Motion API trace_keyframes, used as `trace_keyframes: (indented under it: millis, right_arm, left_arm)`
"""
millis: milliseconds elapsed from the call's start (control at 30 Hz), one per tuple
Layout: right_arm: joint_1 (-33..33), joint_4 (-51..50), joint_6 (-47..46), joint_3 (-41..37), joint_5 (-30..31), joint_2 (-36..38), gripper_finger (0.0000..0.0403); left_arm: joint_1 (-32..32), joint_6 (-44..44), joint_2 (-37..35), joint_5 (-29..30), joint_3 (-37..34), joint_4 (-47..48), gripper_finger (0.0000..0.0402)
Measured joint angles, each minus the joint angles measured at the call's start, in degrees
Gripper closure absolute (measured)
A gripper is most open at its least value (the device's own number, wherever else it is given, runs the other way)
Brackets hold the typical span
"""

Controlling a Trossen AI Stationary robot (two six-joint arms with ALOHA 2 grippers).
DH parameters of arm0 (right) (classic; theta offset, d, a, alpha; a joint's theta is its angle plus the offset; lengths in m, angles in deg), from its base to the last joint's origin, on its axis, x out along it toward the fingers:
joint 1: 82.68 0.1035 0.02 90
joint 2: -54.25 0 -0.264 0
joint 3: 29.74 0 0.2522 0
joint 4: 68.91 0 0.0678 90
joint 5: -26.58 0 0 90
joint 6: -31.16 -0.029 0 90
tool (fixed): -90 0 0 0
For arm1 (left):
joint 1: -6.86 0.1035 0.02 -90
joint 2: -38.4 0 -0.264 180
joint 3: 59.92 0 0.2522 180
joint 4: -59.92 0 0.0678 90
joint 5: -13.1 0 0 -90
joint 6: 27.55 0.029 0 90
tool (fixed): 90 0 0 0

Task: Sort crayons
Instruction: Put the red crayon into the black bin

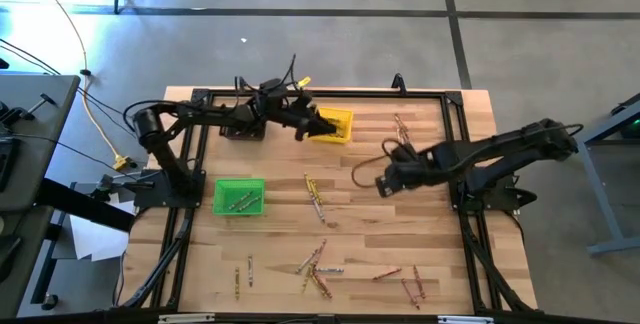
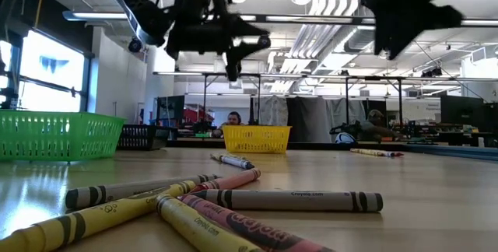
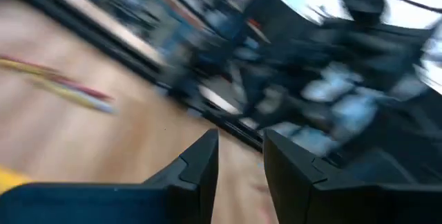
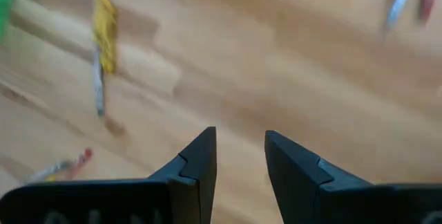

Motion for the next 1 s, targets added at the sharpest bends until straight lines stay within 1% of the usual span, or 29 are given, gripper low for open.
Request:
trace_keyframes:
  millis: [67, 167, 300, 400, 467, 600, 667, 733, 800, 1000]
  right_arm:
    - [3.15, 2.63, -5.43, -2.67, -2.88, 0.02, 0.0293]
    - [8.52, 11.95, -14.19, -7.31, -6.21, 0.0, 0.0293]
    - [15.63, 28.59, -24.81, -12.45, -5.91, -1.12, 0.0293]
    - [20.13, 36.34, -30.59, -13.68, -5.76, -4.19, 0.0293]
    - [22.8, 36.58, -34.69, -13.08, -6.52, -6.94, 0.0293]
    - [27.13, 36.65, -41.54, -10.47, -11.83, -12.21, 0.0293]
    - [28.82, 36.59, -43.77, -8.81, -12.97, -14.53, 0.0293]
    - [30.19, 36.48, -44.82, -6.87, -13.57, -16.55, 0.0293]
    - [31.42, 35.55, -46.07, -4.69, -15.64, -18.62, 0.0293]
    - [34.69, 28.13, -47.36, 1.23, -27.91, -26.44, 0.0293]
  left_arm:
    - [-0.82, 0.47, -1.24, -3.89, 0.0, 0.21, 0.0307]
    - [-1.96, 0.66, -3.03, -7.0, 0.0, 1.98, 0.0312]
    - [-3.41, 0.55, -4.86, -10.39, 0.0, 6.54, 0.0317]
    - [-4.92, 1.04, -5.75, -11.89, 0.0, 11.7, 0.032]
    - [-6.29, 3.03, -6.33, -12.3, 0.0, 16.27, 0.0321]
    - [-9.48, 8.16, -7.48, -12.4, 0.0, 25.27, 0.0321]
    - [-11.38, 10.26, -7.8, -12.06, -0.07, 28.11, 0.0321]
    - [-13.17, 11.48, -7.87, -11.99, -0.07, 29.5, 0.0321]
    - [-14.91, 11.62, -7.87, -11.89, -0.07, 29.84, 0.0321]
    - [-19.27, 12.58, -7.87, -11.17, -0.07, 29.32, 0.0321]
